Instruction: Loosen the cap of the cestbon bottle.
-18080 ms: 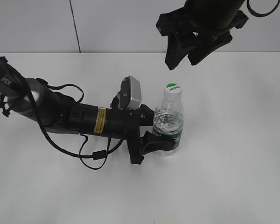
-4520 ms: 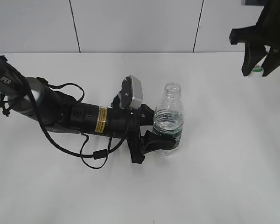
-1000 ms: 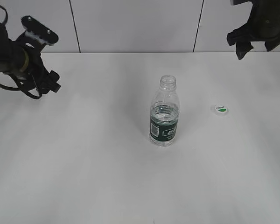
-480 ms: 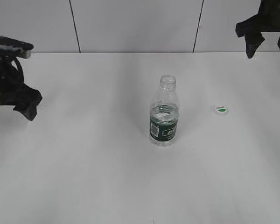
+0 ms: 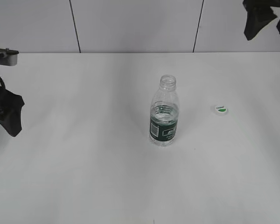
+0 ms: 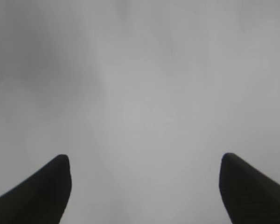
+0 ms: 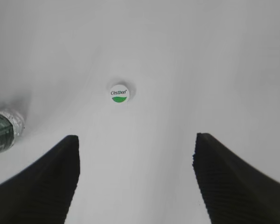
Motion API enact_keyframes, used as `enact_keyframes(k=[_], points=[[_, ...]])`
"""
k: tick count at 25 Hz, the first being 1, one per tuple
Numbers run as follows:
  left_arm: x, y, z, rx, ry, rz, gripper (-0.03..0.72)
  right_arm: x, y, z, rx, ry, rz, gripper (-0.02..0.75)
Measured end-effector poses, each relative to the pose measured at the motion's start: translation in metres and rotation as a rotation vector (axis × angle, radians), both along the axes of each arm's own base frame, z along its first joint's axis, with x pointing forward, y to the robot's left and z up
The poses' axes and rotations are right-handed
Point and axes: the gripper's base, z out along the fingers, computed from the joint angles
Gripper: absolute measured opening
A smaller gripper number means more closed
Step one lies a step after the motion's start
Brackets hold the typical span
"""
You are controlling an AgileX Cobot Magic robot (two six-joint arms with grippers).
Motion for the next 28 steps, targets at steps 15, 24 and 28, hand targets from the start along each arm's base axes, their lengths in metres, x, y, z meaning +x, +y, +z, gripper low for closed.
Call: enact_keyframes(k=[15,24,28], points=[[-0.104,0.010,0.051,-0.045,-0.167,0.006,0.580,-0.119,-0.025,0.033,0.007,-0.043,-0.011,0.581],[-0.174,0.014,0.069,-0.116,-0.316,0.019,0.580,-0.183,-0.038,0.028,0.019,-0.080,-0.020,0.581],[-0.208,0.018,0.070,-0.133,-0.408,0.016,0.580,-0.210,-0.044,0.025,0.033,-0.139,-0.022,0.581]])
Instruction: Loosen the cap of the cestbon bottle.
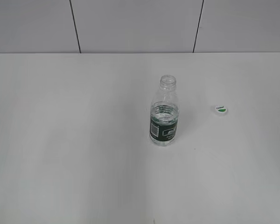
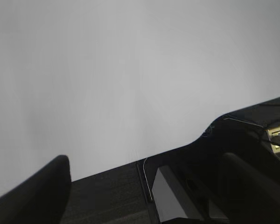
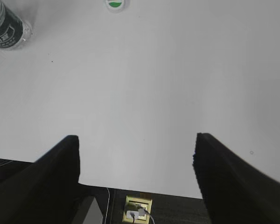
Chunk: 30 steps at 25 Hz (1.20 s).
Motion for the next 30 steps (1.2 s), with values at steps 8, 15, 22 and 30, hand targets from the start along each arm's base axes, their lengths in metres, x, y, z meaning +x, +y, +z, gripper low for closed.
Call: enact_keyframes(k=[8,15,22,30], points=[[-0.044,0.006,-0.001,-0.031,-0.170,0.031,0.580,-0.058,-0.012,-0.012,0.024,-0.115,0.000,0.581],[-0.070,0.010,0.003,-0.054,-0.436,0.037,0.580,-0.099,-0.020,-0.031,0.039,-0.186,-0.002,0.581],[-0.094,0.013,0.005,-0.076,-0.604,0.040,0.580,-0.130,-0.027,-0.048,0.052,-0.222,-0.011,0.581],[-0.111,0.015,0.005,-0.091,-0.709,0.040,0.580,-0.156,-0.033,-0.068,0.061,-0.275,-0.013,0.581]])
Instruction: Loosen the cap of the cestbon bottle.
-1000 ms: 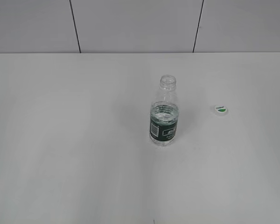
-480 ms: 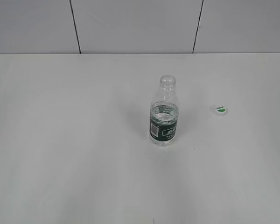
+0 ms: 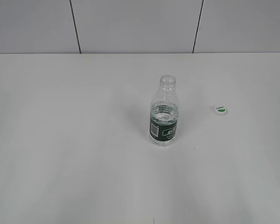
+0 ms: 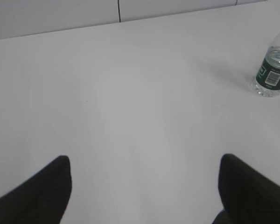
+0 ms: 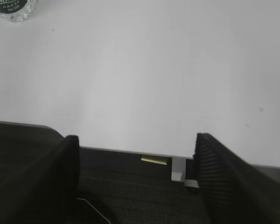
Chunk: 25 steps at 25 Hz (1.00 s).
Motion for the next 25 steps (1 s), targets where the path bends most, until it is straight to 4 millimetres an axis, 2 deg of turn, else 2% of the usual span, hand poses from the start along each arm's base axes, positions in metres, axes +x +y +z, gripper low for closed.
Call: enact_keyframes(k=[11,20,25], points=[[-0.001,0.000,0.000,-0.008,-0.004,0.004,0.580,-0.034,-0.007,-0.002,0.044,-0.207,-0.002,0.581],[-0.001,0.000,0.000,-0.011,-0.004,0.005,0.580,-0.034,-0.008,-0.004,0.033,-0.212,-0.012,0.581],[-0.001,0.000,0.000,-0.011,-0.004,0.005,0.575,-0.025,-0.007,-0.006,0.034,-0.271,-0.015,0.581]])
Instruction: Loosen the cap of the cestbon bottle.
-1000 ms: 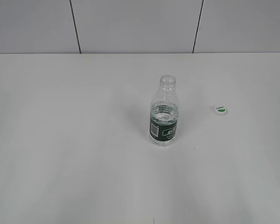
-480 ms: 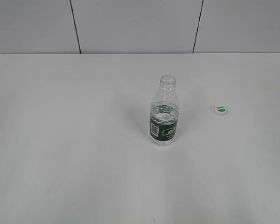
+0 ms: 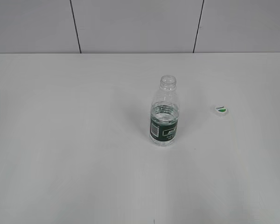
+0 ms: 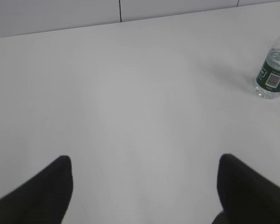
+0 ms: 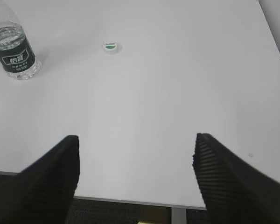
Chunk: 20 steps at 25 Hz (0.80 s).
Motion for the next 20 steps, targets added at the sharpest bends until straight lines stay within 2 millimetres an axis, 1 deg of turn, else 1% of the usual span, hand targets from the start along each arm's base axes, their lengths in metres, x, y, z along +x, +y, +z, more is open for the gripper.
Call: enact_keyframes(k=[6,10,13,17,20], points=[[0.0000,0.0000,0.0000,0.000,0.000,0.000,0.550,0.0023,0.0004,-0.0007,0.001,-0.016,0.000,0.581],[-0.0001,0.0000,0.0000,0.000,-0.001,0.002,0.547,0.0024,0.0004,-0.0005,0.001,-0.019,0.000,0.581],[0.0000,-0.0003,0.0000,0.000,-0.001,0.035,0.547,0.0024,0.0004,-0.0004,0.001,-0.019,-0.004,0.581],[0.0001,-0.0008,0.0000,0.000,-0.001,0.085,0.543,0.0021,0.0010,-0.0004,0.001,-0.019,-0.069,0.581],[0.0002,-0.0008,0.0000,0.000,-0.001,0.090,0.528,0.0018,0.0015,-0.0004,0.000,-0.019,-0.124,0.581]])
